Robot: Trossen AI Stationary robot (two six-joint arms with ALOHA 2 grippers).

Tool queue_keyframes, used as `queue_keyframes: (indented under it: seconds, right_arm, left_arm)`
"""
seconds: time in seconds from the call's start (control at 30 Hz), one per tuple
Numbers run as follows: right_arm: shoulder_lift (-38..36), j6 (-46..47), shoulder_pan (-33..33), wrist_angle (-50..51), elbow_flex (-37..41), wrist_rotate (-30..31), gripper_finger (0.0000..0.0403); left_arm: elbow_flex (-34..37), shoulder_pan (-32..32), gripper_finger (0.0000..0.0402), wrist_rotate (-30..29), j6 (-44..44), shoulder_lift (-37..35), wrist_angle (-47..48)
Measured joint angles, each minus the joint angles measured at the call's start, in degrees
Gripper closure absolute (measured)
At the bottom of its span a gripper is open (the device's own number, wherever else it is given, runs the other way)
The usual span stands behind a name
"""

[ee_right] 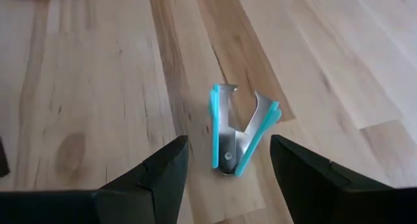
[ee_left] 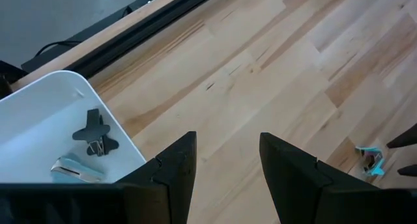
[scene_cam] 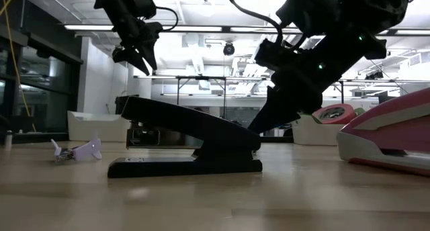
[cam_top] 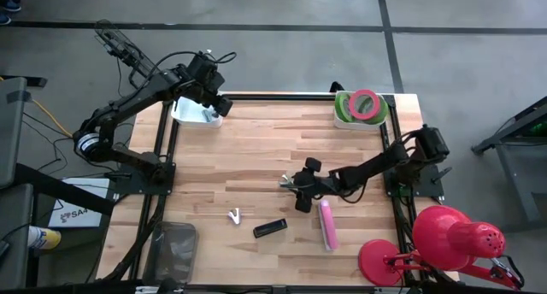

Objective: Pick and place Stapler, Stapler remover, tape
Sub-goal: Put the light green staple remover into the left white bin

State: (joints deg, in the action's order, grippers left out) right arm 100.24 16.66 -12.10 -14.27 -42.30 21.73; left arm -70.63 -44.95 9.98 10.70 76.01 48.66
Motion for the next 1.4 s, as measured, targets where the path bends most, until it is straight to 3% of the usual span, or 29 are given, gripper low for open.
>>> queue_keyframes:
  seconds: [0.47, 1.4]
  right_arm:
    - [2.9, 1.3, -0.5, -1.7, 0.0, 2.6, 0.0194]
    - [7.8, 5.0, 0.4, -7.3, -0.1, 1.5, 0.0197]
  left_arm:
    - [0.0, 0.0, 0.0236, -0.1, -1.5, 0.0, 1.0]
    - [0.0, 0.0, 0.0236, -0.3, -3.1, 0.0, 0.9]
